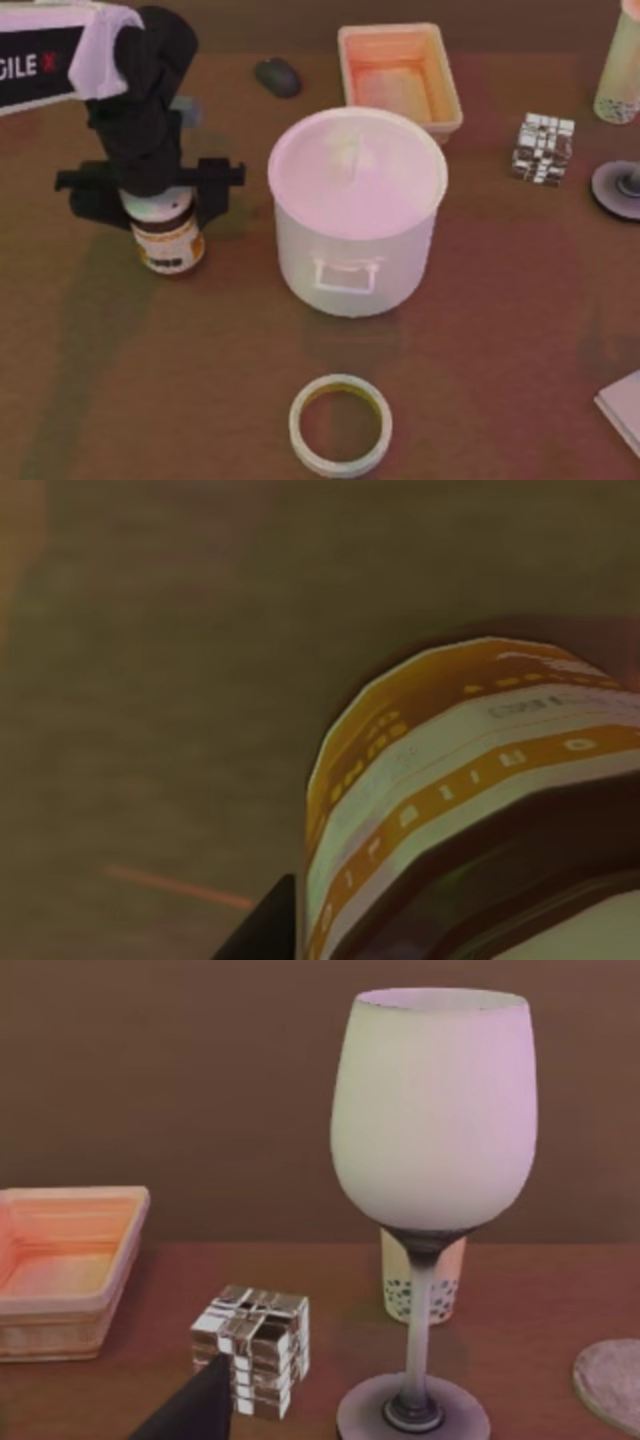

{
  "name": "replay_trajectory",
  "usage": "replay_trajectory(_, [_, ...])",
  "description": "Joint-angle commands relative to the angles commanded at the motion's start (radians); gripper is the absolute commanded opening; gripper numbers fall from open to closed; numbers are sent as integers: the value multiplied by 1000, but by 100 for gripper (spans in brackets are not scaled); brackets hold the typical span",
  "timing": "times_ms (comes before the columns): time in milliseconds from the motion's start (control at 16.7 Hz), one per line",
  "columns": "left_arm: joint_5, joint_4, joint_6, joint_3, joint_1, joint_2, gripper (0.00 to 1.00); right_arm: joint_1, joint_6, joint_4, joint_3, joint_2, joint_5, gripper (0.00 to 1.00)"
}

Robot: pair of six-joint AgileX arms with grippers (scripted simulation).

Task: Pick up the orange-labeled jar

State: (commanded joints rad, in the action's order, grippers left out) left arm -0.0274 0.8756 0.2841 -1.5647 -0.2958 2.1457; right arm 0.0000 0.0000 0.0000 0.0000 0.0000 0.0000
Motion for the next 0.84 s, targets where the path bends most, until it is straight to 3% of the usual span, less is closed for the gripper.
replay_trajectory(480, [0,0,0,0,0,0,98,0,0,0,0,0,0,100])
replay_trajectory(840, [0,0,0,0,0,0,100,0,0,0,0,0,0,100])
